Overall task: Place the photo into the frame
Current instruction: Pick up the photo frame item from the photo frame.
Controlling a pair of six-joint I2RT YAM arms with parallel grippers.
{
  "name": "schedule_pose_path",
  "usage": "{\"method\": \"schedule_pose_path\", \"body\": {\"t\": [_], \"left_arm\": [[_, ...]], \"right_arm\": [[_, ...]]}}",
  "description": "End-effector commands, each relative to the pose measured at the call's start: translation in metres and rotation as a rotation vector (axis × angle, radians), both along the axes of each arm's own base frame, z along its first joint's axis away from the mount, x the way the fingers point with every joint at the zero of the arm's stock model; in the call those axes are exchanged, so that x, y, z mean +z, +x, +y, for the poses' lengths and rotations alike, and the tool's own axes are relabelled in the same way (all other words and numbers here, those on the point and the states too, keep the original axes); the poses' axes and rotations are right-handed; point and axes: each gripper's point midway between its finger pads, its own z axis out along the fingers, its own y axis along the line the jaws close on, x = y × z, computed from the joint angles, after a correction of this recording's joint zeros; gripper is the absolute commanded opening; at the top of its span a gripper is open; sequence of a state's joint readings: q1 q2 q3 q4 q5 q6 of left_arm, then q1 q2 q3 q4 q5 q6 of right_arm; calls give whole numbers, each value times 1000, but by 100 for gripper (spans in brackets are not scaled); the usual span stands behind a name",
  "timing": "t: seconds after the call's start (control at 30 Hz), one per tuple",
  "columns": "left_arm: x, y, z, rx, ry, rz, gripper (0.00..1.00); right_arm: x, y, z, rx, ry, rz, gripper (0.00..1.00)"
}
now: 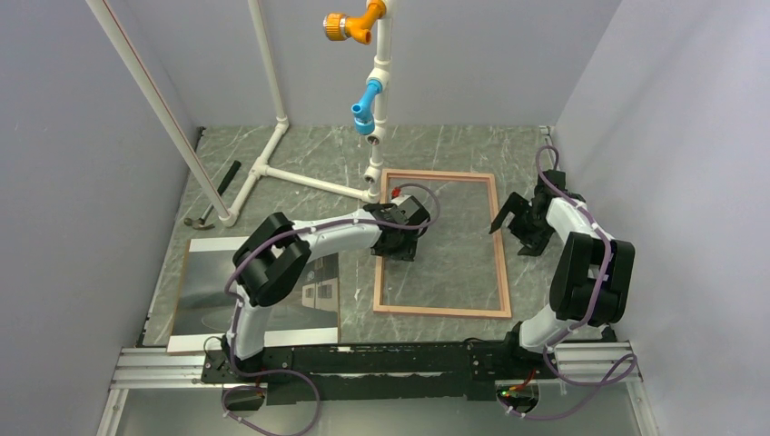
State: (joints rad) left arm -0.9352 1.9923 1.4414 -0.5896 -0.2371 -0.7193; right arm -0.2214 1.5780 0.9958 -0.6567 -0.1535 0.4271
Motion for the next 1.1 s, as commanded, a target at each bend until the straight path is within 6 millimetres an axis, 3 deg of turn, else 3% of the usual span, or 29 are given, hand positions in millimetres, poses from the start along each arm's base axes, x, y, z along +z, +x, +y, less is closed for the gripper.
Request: {"method": "schedule_pose_path", "body": {"t": [0.0, 0.33, 0.47, 0.83, 1.07], "left_arm": [[-7, 1, 3, 20, 52, 22, 68], [-15, -1, 1, 30, 59, 62, 85], [-16, -3, -10, 1, 1, 81, 85], [5, -11, -45, -86, -236, 77, 83], [8, -15, -53, -120, -300, 78, 82]], "right_arm": [[-4, 4, 1, -2, 22, -15, 99], [-4, 3, 3, 4, 30, -18, 99], [-4, 3, 5, 7, 41, -17, 99], [-1, 4, 24, 52, 143, -46, 99], [1, 3, 32, 73, 183, -59, 99]]}}
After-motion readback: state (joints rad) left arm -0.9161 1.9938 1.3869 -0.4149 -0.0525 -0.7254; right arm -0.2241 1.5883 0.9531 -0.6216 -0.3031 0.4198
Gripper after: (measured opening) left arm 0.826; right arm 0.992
